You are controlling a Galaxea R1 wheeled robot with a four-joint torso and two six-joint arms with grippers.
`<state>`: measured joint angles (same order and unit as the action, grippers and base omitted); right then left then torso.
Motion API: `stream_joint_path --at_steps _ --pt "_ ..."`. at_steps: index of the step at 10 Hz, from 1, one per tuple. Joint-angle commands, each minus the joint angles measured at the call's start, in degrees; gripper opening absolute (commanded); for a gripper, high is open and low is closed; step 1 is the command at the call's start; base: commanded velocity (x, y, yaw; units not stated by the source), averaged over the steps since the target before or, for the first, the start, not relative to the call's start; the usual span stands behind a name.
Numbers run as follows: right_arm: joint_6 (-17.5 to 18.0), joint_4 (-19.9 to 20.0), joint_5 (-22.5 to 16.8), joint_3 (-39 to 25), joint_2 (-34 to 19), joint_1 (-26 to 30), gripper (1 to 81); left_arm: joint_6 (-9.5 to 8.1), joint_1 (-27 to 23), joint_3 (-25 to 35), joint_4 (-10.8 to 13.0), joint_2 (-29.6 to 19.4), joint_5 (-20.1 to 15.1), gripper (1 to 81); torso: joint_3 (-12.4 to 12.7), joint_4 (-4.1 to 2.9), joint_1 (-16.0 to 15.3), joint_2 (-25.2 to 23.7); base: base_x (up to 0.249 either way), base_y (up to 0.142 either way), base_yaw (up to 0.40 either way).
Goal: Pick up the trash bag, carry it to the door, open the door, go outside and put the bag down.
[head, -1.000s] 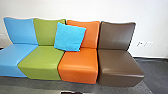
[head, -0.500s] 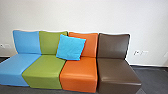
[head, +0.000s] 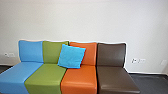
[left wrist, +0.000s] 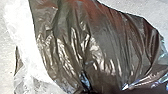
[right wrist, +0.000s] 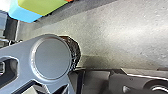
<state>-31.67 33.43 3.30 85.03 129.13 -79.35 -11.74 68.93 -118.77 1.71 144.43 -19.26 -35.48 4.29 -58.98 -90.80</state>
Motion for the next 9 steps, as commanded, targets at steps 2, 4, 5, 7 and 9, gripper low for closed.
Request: stream_joint_path --at_steps 2,4,5,7,9 --pt "-0.41 -0.73 -4.01 4.16 2.99 0.72 81.1 3.21 -1.21 -4.09 -0.21 4.02 -1.66 1.0 1.36 0.0 5.0 7.68 0.0 0.0 0.0" --pt "-0.41 -0.73 -3.92 6.45 5.28 0.02 81.1 4.36 0.55 -6.91 -0.3 7.01 -1.57 1.0 2.23 0.0 7.28 11.15 0.0 0.0 0.0" --pt "-0.41 -0.82 -3.92 7.68 6.5 -0.33 81.1 4.97 1.52 -7.96 -0.21 8.76 -0.61 1.0 2.38 0.02 8.57 13.12 0.0 0.0 0.0" --pt "-0.5 -1.61 -3.83 10.41 9.15 -1.3 81.1 5.24 2.58 -10.16 -0.21 10.62 -0.34 1.0 4.57 0.02 11.28 17.29 0.0 0.0 0.0" --pt "-0.58 -1.95 -3.83 13.92 11.6 -2.26 81.1 5.32 3.54 -14.63 -0.21 13.07 -0.34 1.0 8.91 0.02 13.93 21.6 0.0 0.0 0.0"
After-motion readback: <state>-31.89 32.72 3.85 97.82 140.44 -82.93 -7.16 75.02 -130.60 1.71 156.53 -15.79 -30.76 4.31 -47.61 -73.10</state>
